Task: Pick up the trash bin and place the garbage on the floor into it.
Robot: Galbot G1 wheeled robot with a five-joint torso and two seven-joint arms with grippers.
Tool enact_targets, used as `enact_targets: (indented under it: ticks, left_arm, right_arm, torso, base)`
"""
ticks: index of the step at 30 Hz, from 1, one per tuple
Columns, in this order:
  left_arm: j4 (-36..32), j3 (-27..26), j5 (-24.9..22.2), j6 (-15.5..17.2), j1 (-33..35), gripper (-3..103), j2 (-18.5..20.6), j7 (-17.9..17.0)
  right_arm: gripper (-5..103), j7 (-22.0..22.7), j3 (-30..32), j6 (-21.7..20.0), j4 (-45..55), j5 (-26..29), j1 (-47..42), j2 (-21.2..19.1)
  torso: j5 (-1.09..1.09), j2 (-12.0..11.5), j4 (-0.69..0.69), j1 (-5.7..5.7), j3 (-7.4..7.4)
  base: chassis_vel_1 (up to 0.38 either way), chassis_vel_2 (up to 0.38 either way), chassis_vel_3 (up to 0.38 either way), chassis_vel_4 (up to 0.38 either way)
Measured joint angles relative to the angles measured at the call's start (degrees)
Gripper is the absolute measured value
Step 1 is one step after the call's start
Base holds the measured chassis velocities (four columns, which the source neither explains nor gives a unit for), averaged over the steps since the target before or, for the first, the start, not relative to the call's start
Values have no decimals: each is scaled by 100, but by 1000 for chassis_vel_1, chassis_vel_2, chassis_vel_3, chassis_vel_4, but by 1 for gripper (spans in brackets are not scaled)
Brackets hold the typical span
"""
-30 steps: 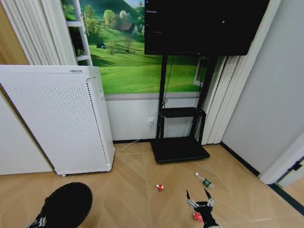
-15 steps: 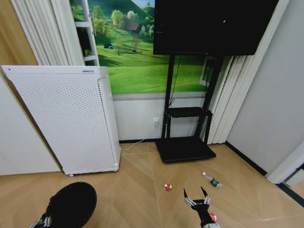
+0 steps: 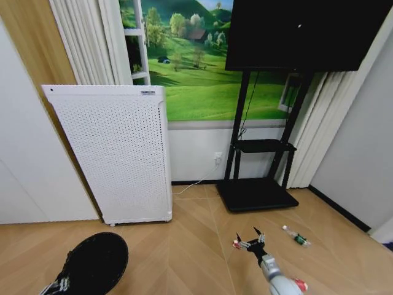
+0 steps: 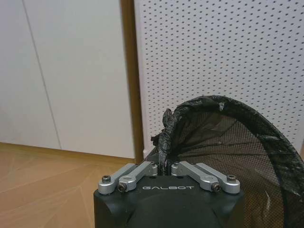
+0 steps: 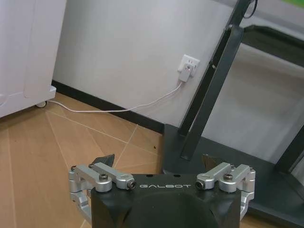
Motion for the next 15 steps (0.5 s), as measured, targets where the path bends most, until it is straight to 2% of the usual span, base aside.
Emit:
enact_targets:
  ticks: [2,6,9,15]
  left_arm:
    - [-43,16,23,-1,16,7,-20,6]
    - [-101,49,72,0,43,7,-65,17]
    - [-116,85,142,19,45,7,-130,9]
    - [-116,143,184,69,8,7,-166,-16]
  right_arm:
    - [100,-50,-135,70,-298,98,293,56]
    - [100,-101,-272,259,-681,216,655,272]
    - [100,-331,-363,626,-962,237,873,513]
    - [100,-436,-406,632,-1020,116,928,615]
  torso:
    - [-2,0,-4,0,1]
    - [0,0,-2,0,0]
    - [-3,0,2,0,-1]
    - [-3,0,0,0,-1]
  base:
    - [-89,-73,57,23]
    - [-81,-28,9,44]
    - [17,9,-8,0]
    - [17,9,-9,0]
